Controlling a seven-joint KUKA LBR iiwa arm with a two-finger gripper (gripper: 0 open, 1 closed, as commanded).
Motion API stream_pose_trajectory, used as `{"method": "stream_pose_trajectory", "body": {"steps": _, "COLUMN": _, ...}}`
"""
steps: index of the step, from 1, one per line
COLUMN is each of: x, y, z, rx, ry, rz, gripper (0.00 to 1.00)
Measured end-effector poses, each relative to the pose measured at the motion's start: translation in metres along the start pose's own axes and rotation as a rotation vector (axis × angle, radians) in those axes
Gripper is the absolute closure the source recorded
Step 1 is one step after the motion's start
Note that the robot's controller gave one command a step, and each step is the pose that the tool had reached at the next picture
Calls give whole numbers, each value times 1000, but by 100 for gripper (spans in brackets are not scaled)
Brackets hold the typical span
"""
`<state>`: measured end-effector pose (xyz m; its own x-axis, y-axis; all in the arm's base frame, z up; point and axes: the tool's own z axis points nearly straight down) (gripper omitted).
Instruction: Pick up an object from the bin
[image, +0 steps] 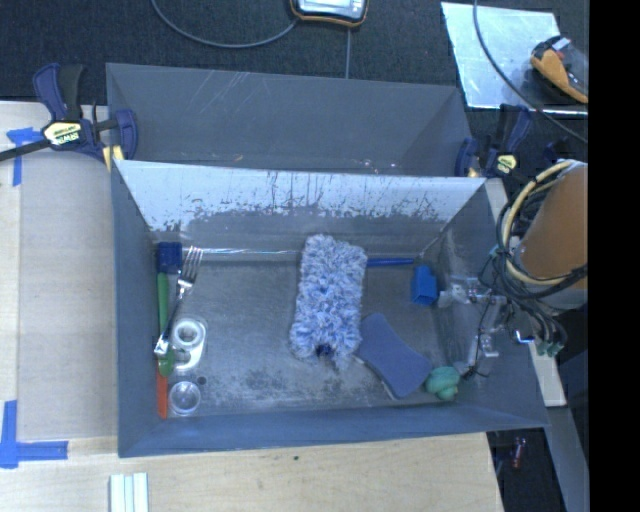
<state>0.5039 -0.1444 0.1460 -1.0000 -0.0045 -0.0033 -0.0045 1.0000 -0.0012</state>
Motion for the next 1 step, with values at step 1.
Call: {"method": "stream_pose_trajectory", "body": {"steps": 1, "x": 0, "y": 0, "z": 0, "rx": 0, "ry": 0, "rz": 0, "gripper": 0}}
